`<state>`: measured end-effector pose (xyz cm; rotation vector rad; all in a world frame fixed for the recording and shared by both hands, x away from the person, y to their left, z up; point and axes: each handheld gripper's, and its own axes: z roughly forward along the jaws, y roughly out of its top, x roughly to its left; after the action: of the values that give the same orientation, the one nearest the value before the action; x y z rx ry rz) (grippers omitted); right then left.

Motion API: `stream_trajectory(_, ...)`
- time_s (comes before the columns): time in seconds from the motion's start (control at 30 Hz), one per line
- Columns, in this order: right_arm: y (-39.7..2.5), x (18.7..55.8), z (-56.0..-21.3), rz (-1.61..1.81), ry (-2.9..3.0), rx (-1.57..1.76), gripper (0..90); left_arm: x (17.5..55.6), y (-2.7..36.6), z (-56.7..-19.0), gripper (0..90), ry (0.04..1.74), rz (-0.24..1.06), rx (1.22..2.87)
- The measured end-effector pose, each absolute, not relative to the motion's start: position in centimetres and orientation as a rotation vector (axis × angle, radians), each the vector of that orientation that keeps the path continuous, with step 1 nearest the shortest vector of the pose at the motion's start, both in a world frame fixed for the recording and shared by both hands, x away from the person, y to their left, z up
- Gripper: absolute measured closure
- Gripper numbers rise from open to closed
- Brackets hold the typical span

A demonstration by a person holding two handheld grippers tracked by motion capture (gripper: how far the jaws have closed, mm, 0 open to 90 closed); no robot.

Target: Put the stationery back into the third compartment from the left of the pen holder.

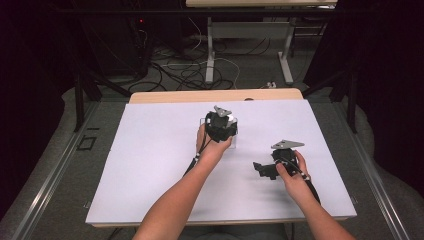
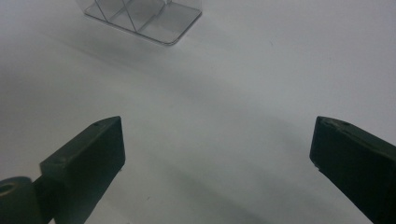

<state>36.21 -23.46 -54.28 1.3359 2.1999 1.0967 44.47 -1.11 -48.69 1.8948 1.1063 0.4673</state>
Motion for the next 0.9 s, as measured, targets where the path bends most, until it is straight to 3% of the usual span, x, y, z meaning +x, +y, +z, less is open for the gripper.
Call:
stream_trajectory(0.4, -23.4, 36.2, -54.4, 1.087, 2.207, 1.333, 3.1, 43.9, -0.9, -47.8, 39.5, 1.054, 0.483, 1.899)
stream_trajectory(0.9, -23.3, 36.2, -54.4, 1.090, 2.197, 1.343, 3.2, 42.5, 1.6, -45.0, 27.8, 0.991, 0.475, 1.848)
